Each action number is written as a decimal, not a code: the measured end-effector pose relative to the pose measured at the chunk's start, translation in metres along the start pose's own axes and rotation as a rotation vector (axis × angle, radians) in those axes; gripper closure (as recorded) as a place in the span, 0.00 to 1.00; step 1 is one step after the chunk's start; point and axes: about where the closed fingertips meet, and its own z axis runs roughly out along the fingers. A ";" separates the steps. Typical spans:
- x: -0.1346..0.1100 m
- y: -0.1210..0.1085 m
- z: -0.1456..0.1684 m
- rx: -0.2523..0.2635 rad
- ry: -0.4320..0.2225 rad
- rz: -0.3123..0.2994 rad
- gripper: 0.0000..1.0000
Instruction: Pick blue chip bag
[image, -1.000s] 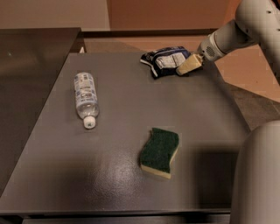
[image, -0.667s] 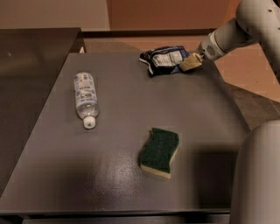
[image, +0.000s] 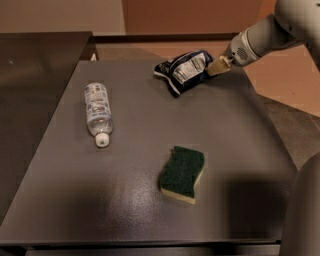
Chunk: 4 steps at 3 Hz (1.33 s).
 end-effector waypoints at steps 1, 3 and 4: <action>-0.024 0.026 -0.023 -0.025 -0.037 -0.042 1.00; -0.076 0.065 -0.079 -0.041 -0.122 -0.128 1.00; -0.105 0.084 -0.113 -0.054 -0.185 -0.196 1.00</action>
Offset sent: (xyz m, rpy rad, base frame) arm -0.0697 0.0432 0.1218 0.0671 -0.1281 0.1345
